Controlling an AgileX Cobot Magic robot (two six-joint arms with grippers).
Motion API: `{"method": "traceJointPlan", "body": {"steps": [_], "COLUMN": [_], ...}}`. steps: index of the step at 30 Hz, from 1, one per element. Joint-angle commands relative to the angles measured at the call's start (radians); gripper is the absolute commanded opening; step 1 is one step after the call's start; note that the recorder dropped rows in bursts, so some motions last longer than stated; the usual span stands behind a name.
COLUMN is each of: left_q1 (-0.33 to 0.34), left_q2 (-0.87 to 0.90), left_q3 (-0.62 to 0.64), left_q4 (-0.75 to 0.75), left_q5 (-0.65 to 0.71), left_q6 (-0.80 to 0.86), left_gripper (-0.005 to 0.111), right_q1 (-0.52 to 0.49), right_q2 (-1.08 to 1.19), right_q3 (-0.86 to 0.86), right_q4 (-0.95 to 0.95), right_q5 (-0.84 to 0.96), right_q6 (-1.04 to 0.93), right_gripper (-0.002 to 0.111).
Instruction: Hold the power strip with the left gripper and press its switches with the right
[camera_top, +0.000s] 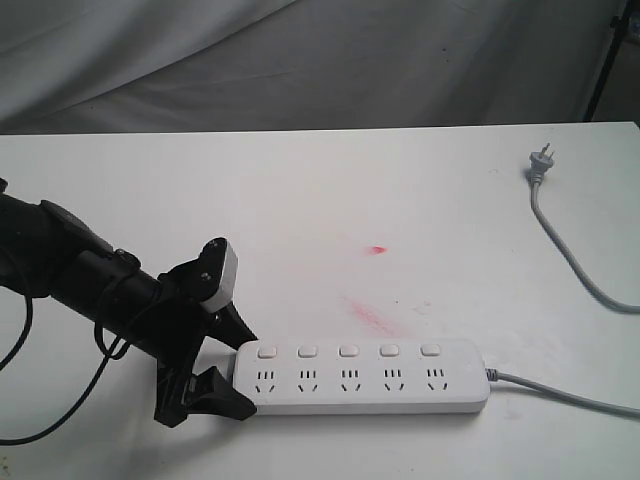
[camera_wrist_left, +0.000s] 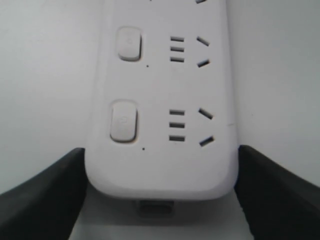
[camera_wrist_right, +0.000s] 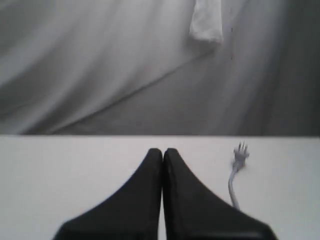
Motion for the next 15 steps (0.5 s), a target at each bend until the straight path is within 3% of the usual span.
{"method": "traceJointPlan", "body": {"steps": [1,9,15], "left_q1": [-0.005,-0.005,-0.005], "left_q2": [-0.001,-0.001,-0.001], "left_q3": [-0.003,-0.003,-0.003], "left_q4": [-0.01,-0.01,-0.01], "left_q5": [-0.004,-0.004,-0.004], "left_q6": [0.003,0.003,0.003], "left_gripper": [0.056,0.056,0.056], "right_q1": [-0.007,-0.007,-0.007], "right_q2": [-0.003,-0.003,-0.003], "right_q3": [0.003,0.003,0.003], "right_q4": [-0.011,-0.008,0.019], "right_q5": [-0.294,-0.715,-0.812], "right_q6": [0.003,0.003,0.003], "right_gripper": [0.0,0.0,0.0]}}
